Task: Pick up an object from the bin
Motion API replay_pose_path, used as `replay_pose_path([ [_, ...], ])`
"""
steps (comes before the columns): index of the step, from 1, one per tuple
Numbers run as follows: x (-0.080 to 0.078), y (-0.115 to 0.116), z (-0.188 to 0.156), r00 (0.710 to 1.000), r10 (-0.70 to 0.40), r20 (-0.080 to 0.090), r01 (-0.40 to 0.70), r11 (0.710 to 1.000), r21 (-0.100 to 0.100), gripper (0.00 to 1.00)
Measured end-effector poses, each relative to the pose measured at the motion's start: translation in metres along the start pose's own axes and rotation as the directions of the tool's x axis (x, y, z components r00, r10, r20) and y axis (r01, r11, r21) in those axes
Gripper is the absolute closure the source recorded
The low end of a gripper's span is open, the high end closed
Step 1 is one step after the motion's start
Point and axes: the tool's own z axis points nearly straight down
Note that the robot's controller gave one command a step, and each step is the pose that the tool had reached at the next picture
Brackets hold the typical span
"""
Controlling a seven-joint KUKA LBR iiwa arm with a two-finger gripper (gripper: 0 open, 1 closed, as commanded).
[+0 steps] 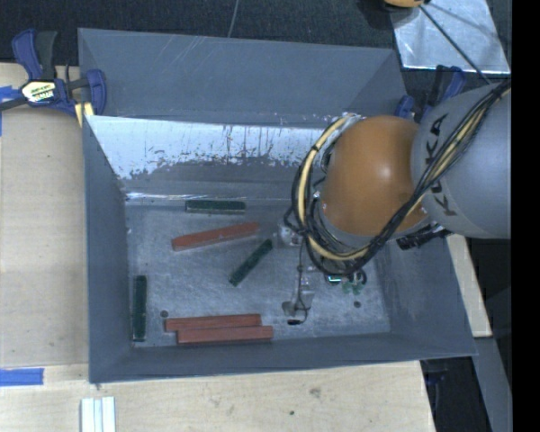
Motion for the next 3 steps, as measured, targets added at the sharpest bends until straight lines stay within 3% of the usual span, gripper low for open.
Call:
replay_pose_path([
  [1, -0.002, 0.000, -0.003, 1.000, 0.001, 0.008, -0.001, 1.000, 0.000, 0.00],
  [2, -0.046, 0.024, 0.043, 0.974, -0.228, 0.018, 0.227, 0.974, 0.004, 0.00],
  [3, -0.068, 0.040, 0.044, 0.936, -0.352, 0.005, 0.352, 0.936, 0.002, 0.00],
])
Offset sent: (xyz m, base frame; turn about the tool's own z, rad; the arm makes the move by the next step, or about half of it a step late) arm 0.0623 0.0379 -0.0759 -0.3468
